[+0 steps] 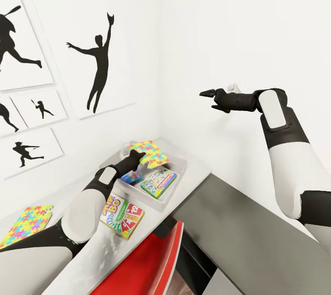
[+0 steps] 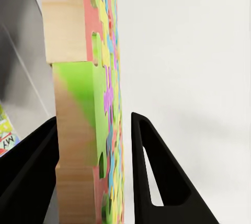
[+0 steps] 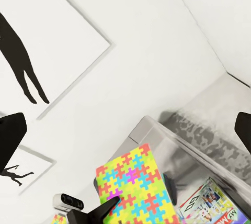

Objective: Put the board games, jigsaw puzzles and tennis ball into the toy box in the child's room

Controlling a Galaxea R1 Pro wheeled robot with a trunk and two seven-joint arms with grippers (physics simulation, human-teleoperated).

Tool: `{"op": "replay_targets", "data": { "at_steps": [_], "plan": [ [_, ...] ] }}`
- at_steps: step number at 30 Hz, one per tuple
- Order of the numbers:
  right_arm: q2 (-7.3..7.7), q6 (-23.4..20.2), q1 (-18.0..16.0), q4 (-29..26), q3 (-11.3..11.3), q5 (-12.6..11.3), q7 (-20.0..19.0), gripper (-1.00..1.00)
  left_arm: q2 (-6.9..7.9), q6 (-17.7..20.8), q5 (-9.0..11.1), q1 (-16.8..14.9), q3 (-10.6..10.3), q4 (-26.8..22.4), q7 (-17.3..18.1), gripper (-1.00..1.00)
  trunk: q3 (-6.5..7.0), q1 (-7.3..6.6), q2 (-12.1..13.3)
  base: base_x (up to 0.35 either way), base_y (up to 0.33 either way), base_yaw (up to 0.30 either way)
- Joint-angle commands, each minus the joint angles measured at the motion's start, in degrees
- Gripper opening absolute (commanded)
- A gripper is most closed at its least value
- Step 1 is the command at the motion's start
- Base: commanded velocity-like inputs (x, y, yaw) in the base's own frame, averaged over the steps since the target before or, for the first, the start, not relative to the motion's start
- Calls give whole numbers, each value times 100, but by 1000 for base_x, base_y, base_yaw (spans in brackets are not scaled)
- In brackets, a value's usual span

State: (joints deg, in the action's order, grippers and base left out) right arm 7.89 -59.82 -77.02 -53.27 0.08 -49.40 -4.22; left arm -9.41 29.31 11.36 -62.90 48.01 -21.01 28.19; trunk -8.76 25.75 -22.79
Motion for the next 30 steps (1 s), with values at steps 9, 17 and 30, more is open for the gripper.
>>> {"op": "replay_targets", "data": {
  "at_steps": [9,17,30],
  "plan": [
    [2,-18,-6,34,1,44,-40,100,-16,-3,20,-3,76,-8,-536,-100,-13,4,-13,0,0,0],
    [-82,-18,-6,36,1,52,-36,100,-17,-17,16,-3,85,-8,-783,-100,-13,4,-13,0,0,0],
    [-103,-18,-6,36,1,53,-35,100,-16,-218,26,-3,107,-8,-1420,-100,-13,4,-13,0,0,0]
  ]
}}
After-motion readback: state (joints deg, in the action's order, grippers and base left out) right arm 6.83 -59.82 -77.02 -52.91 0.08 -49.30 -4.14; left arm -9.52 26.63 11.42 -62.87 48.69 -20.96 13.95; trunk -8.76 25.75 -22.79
